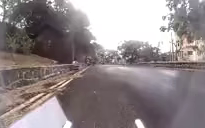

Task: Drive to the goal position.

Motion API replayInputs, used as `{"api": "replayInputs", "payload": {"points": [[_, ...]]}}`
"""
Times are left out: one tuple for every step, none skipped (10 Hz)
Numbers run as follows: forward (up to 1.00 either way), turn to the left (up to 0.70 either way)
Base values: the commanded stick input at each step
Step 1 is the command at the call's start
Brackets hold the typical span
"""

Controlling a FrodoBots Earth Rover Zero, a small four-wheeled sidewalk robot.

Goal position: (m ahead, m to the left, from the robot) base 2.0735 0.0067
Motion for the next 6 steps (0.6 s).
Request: {"api": "replayInputs", "payload": {"points": [[1.0, 0.0], [1.0, 0.0], [1.0, 0.0], [1.0, 0.0], [1.0, 0.0], [1.0, 0.0]]}}
